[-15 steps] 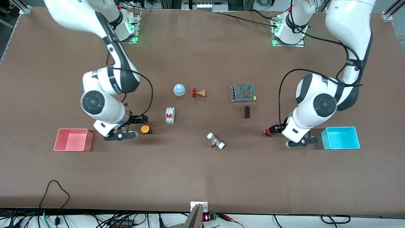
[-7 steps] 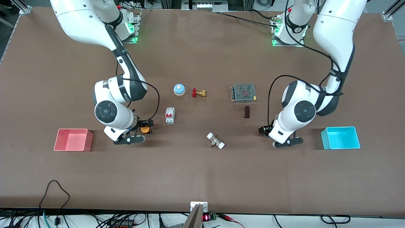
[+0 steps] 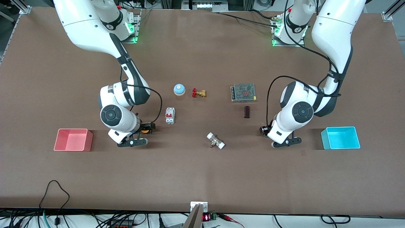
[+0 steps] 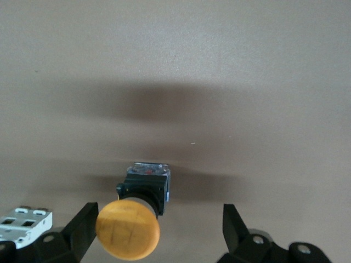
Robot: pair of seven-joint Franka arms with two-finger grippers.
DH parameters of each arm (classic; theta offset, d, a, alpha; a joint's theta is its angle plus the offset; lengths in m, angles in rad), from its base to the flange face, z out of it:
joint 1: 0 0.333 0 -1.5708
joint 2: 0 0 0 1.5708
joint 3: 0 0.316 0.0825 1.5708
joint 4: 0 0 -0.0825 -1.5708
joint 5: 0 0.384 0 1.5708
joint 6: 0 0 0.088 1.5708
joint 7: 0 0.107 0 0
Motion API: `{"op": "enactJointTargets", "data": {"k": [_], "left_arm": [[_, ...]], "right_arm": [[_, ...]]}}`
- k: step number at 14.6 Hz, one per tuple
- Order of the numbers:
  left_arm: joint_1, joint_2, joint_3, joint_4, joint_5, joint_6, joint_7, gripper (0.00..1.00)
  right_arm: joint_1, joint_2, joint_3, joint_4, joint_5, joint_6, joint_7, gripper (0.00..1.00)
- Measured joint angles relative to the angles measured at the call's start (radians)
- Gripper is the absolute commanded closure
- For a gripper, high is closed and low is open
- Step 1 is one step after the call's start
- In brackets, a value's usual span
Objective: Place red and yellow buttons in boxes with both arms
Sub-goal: 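Lower both grippers and close them on the yellow and red buttons, then carry the yellow button to the pink box while the left gripper carries red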
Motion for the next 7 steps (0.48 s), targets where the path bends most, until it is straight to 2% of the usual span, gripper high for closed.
{"op": "enactJointTargets", "data": {"k": [3,7], "left_arm": [[0.002,0.0,0.001,0.004,0.0,0.0,-0.001,0.64],[0.007,0.0,0.008,0.016,0.0,0.001,-0.001,0.66]], "right_arm": [[0.001,0.0,0.0,0.004,0.001,0.0,0.015,0.03],[0.008,0.0,0.0,0.004,0.004,0.0,0.017,0.23]]}}
